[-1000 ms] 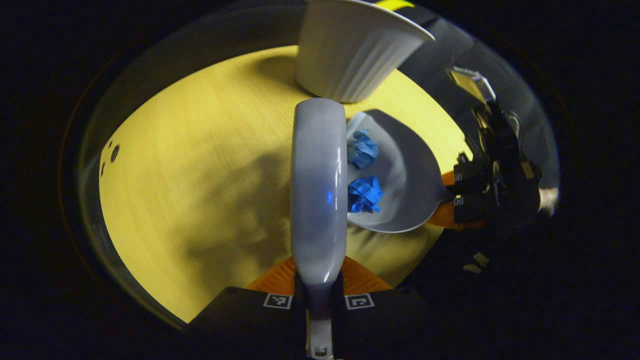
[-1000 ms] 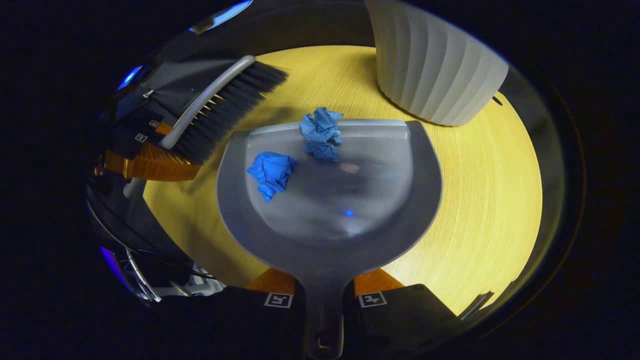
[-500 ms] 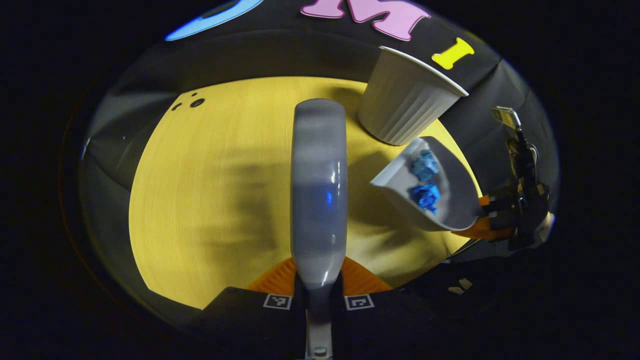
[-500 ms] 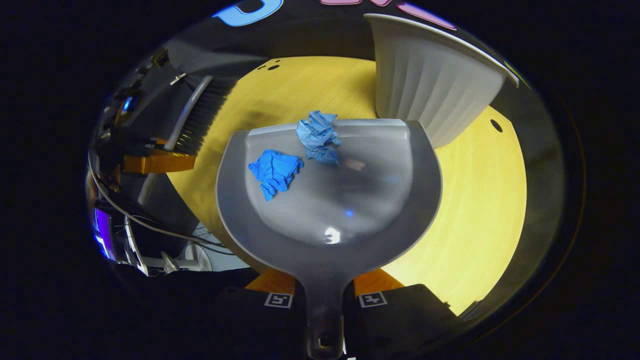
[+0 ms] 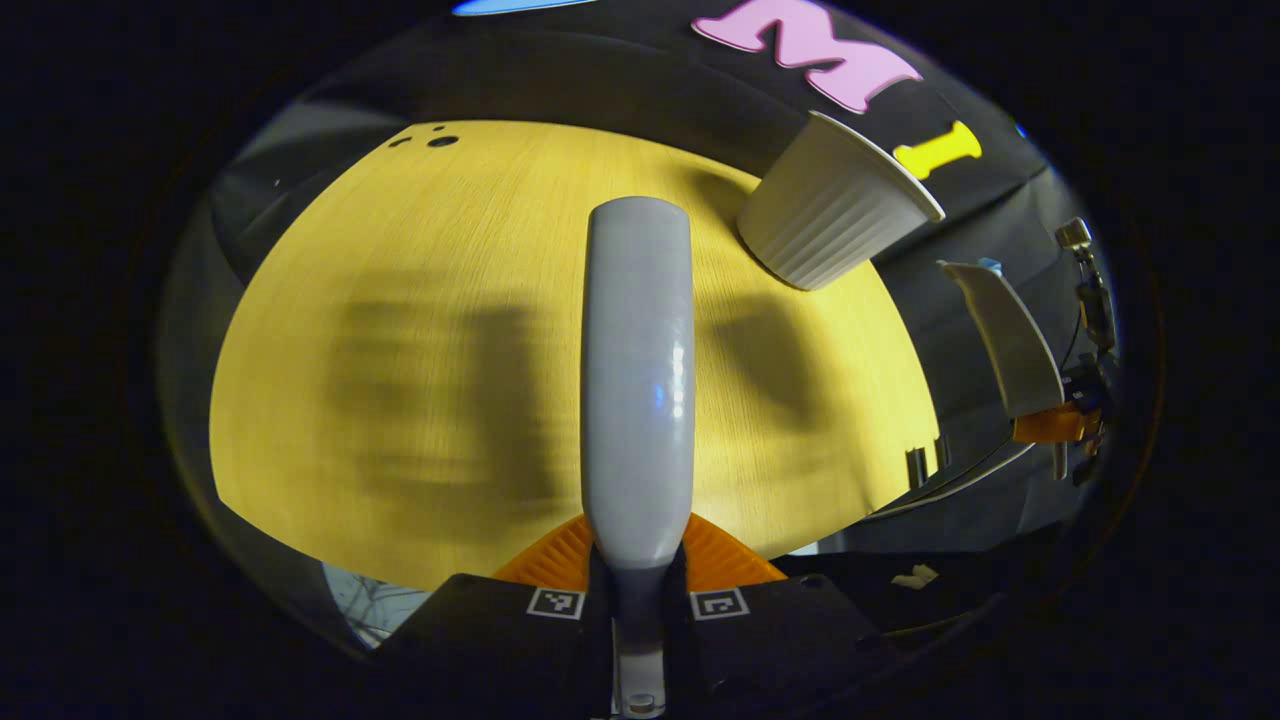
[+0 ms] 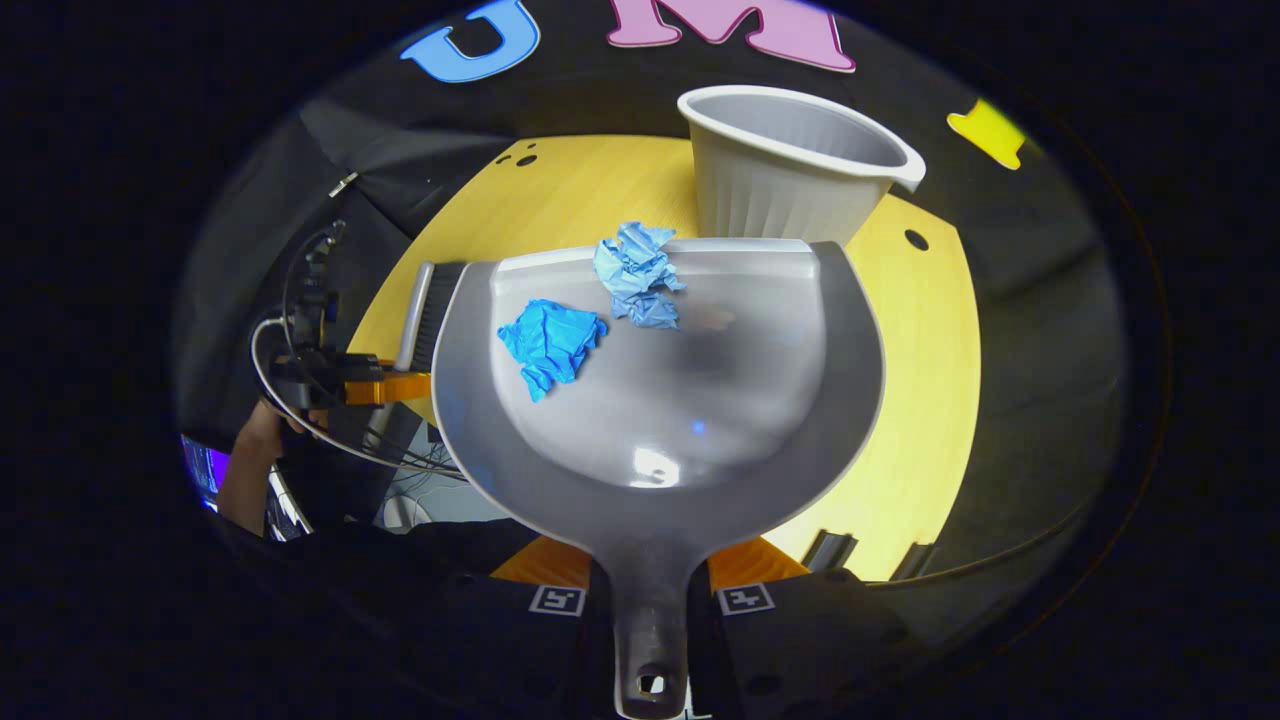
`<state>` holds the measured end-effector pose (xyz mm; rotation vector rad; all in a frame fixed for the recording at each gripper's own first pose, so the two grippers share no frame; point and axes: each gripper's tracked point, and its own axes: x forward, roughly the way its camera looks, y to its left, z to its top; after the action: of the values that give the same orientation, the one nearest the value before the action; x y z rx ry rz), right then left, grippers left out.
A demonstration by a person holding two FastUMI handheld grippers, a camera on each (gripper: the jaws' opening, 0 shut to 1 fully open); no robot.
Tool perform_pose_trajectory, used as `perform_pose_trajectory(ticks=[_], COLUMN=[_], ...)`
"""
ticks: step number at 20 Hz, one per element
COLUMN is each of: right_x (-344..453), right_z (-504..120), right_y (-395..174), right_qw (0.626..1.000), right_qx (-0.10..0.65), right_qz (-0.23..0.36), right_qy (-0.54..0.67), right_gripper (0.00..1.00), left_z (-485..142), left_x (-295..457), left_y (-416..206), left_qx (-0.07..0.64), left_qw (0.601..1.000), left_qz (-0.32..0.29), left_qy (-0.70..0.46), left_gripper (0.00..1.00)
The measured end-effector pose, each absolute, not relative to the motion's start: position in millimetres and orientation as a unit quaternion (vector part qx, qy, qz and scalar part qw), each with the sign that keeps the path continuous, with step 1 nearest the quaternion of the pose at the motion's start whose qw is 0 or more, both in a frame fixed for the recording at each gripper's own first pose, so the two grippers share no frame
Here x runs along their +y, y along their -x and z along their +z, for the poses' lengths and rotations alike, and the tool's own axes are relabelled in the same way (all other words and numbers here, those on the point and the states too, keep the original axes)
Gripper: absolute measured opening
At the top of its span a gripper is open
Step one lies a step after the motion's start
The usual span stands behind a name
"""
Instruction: Pick up the small broom and dustpan from the desktop, sweep the trash into the dustpan with the broom, and then empty the trash into the garbage bin.
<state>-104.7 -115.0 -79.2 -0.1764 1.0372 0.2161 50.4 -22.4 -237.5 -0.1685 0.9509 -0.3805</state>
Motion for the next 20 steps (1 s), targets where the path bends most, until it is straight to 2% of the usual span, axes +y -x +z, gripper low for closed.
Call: perform_pose_trajectory(ticks=[5,9,10,11,13,20], right_x=[-119,-144,-151,-155,-161,-209], right_z=[-16,16,25,32,46,40], right_y=[87,43,34,26,5,-84], right_qw=[0.877,0.891,0.892,0.893,0.895,0.907], right_qx=[0.463,0.433,0.425,0.417,0.405,0.378], right_qz=[0.086,0.057,0.051,0.048,0.046,-0.020], right_qy=[0.092,0.122,0.145,0.165,0.181,0.185], right_gripper=[0.33,0.33,0.33,0.33,0.33,0.33], left_z=[-250,-253,-254,-254,-253,-231], left_x=[-7,-2,0,2,4,14], left_y=[-45,-40,-37,-30,-21,-11], left_qx=[0.452,0.450,0.451,0.453,0.459,0.446], left_qw=[0.876,0.877,0.877,0.877,0.874,0.881], left_qz=[-0.162,-0.162,-0.159,-0.155,-0.147,-0.124], left_qy=[0.046,0.043,0.046,0.051,0.061,0.098], left_gripper=[0.24,0.27,0.24,0.27,0.24,0.24])
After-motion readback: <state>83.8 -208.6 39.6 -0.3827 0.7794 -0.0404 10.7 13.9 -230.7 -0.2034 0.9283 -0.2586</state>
